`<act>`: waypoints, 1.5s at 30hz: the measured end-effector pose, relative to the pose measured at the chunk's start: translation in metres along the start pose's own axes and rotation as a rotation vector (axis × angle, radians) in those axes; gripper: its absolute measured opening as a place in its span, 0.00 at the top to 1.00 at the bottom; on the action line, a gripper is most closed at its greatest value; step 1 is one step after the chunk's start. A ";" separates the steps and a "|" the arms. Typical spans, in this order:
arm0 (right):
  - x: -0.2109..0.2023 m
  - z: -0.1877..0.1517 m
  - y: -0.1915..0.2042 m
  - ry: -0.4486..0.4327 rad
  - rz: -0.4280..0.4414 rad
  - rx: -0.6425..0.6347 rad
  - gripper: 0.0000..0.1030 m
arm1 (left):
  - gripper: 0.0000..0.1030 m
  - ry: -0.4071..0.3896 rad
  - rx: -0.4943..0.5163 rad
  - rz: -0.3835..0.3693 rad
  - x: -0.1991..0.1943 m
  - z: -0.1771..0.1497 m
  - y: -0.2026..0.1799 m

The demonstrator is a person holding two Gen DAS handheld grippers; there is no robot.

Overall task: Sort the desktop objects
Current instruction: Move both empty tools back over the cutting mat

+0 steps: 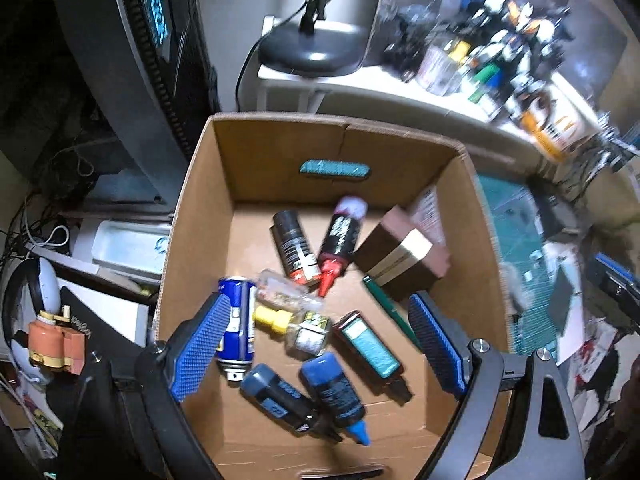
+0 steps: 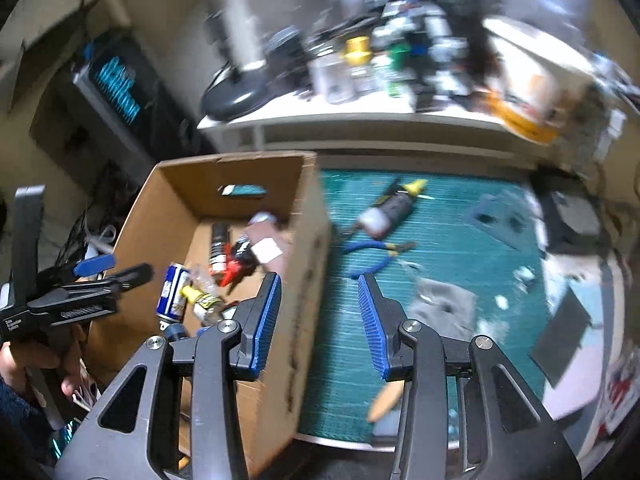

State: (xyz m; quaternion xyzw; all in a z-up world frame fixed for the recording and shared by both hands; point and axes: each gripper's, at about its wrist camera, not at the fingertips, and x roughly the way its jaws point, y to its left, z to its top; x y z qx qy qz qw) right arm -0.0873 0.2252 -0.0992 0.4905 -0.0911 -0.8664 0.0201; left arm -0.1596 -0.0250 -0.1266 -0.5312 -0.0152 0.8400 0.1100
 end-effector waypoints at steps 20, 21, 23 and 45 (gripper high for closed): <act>-0.130 -0.082 -0.138 -0.191 -0.169 0.260 0.17 | 0.00 -0.070 -0.016 -0.074 -0.043 -0.031 -0.074; -0.130 -0.083 -0.147 -0.190 -0.155 0.257 0.17 | 0.00 -0.077 -0.025 -0.063 -0.047 -0.036 -0.081; -0.132 -0.087 -0.164 -0.193 -0.134 0.241 0.17 | 0.00 -0.090 -0.042 -0.041 -0.054 -0.045 -0.094; -0.133 -0.094 -0.253 -0.120 -0.016 0.081 0.00 | 0.00 -0.123 -0.096 -0.038 -0.083 -0.086 -0.186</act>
